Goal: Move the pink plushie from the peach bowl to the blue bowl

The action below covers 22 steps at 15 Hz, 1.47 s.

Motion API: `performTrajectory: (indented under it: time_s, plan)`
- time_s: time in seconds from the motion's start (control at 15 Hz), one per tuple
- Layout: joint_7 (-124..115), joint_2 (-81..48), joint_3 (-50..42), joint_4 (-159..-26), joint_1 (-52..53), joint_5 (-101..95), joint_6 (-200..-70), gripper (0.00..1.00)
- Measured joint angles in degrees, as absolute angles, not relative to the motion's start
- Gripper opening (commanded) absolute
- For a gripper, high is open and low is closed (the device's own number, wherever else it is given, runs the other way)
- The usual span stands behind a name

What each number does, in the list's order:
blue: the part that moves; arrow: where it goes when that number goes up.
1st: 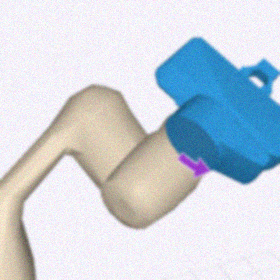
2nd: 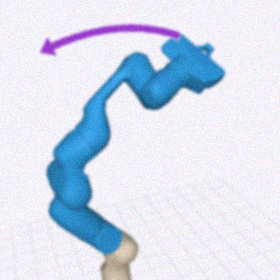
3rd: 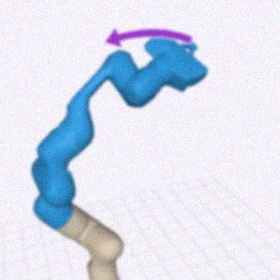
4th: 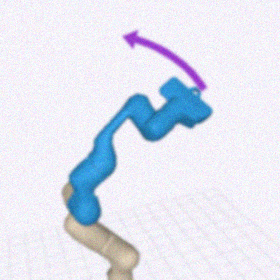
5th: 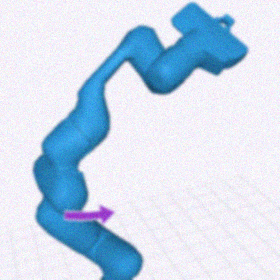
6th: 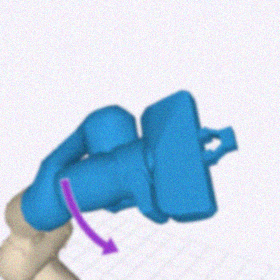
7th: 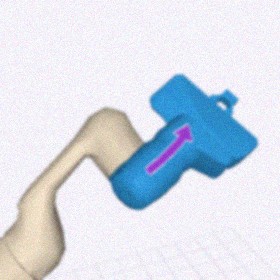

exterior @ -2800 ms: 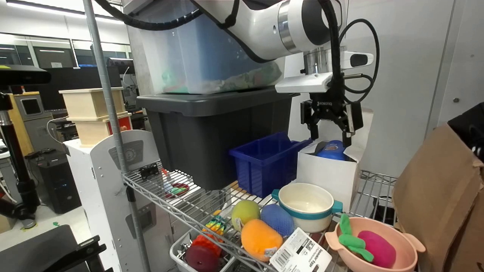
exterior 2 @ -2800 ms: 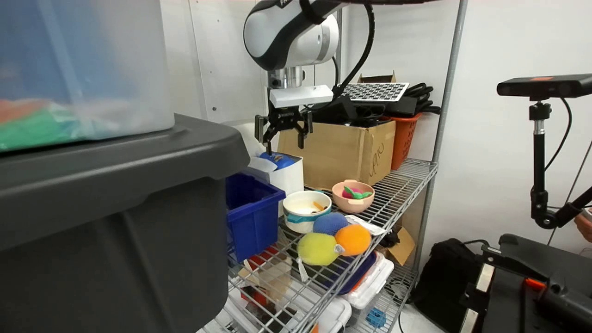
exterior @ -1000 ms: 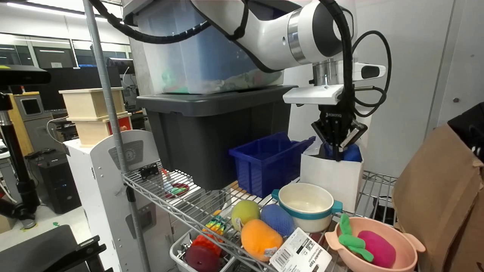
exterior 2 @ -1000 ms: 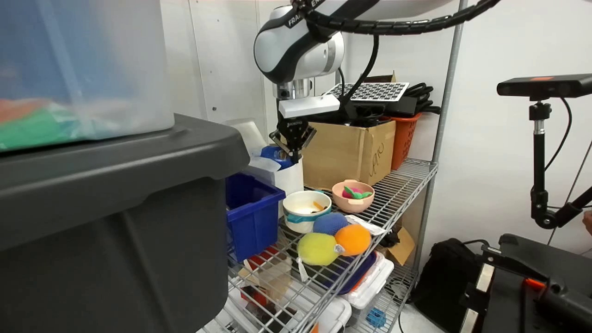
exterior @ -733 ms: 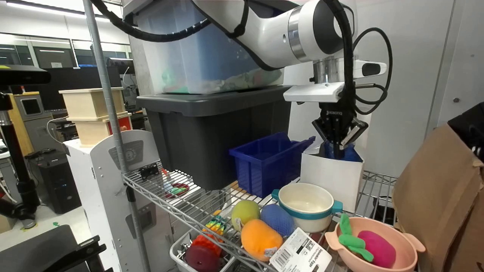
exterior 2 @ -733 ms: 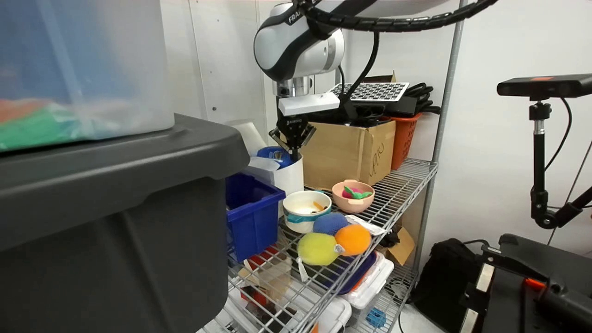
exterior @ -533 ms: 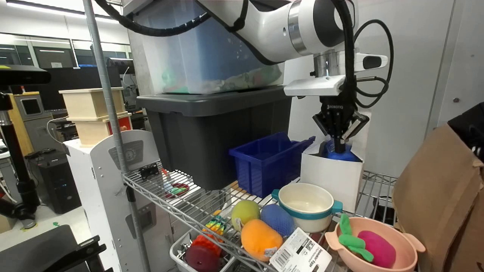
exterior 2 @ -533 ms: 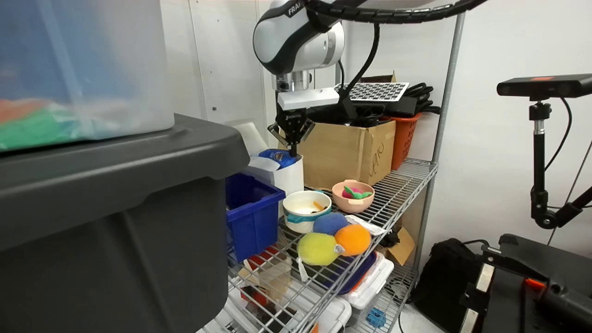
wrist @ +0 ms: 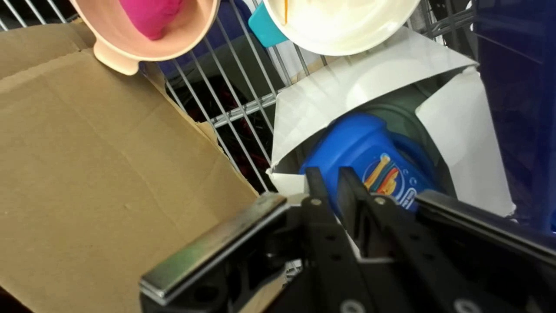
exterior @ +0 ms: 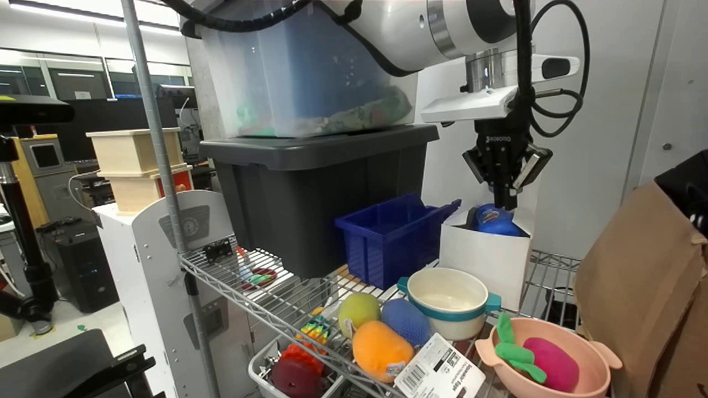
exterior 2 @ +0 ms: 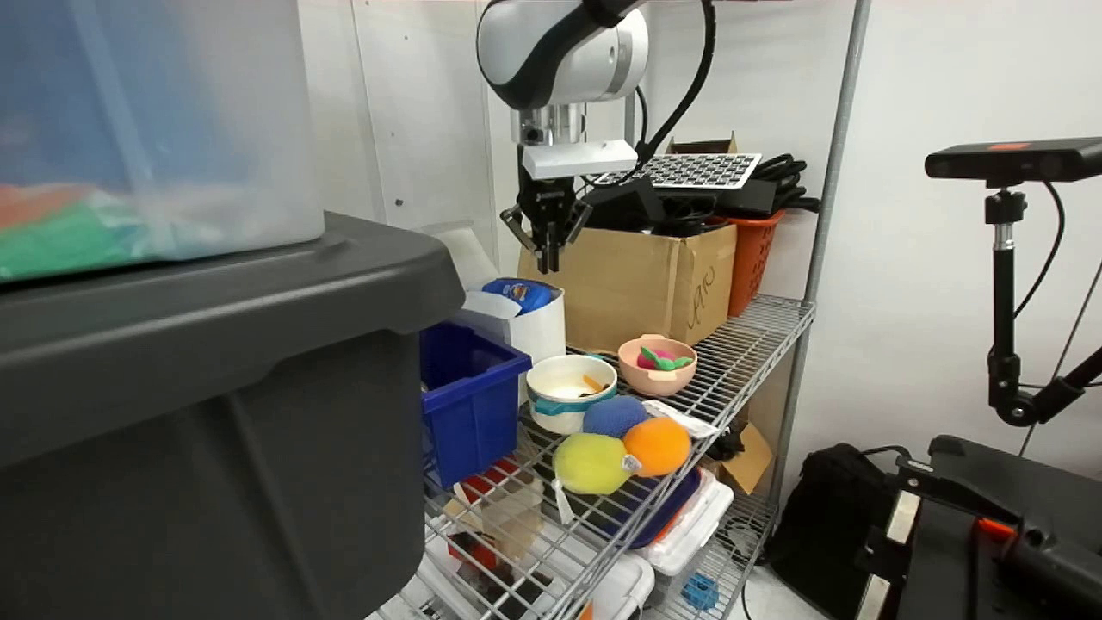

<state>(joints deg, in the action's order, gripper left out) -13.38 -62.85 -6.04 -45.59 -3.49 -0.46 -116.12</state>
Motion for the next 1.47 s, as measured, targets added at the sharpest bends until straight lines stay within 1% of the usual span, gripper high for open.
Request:
performTrajectory:
  time_s: [0.07, 0.13, 0.27, 0.47, 0.53, 1.0, 1.07, 1.2, 1.27, 1.33, 1.47]
  plan:
    - [-13.38, -62.85, -6.04, -45.63, -3.58, -0.46, -115.98, 0.55]
    - [-13.38, -62.85, -6.04, -45.67, -3.62, -0.46, -115.88, 0.63]
    - [-13.38, -62.85, -5.99, -45.78, -3.62, -0.46, -115.68, 0.76]
    - [-13.38, -62.94, -5.72, -46.21, -3.56, -0.46, -115.16, 0.99]
    - [-13.38, -63.04, -5.61, -46.37, -3.5, -0.46, -114.92, 1.0]
    - [-13.58, -63.53, -5.41, -47.59, -2.87, -0.46, -114.57, 1.0]
    - [-13.62, -63.54, -5.4, -47.88, -2.85, -0.46, -114.57, 0.96]
    - [-13.65, -63.56, -5.4, -48.4, -2.86, -0.46, -114.57, 0.83]
    - [-13.68, -63.58, -5.4, -48.61, -2.88, -0.46, -114.57, 0.79]
    - [-13.68, -63.61, -5.4, -48.76, -2.91, -0.46, -114.57, 0.63]
    - [-13.73, -63.68, -5.41, -49.01, -3.0, -0.46, -114.57, 0.45]
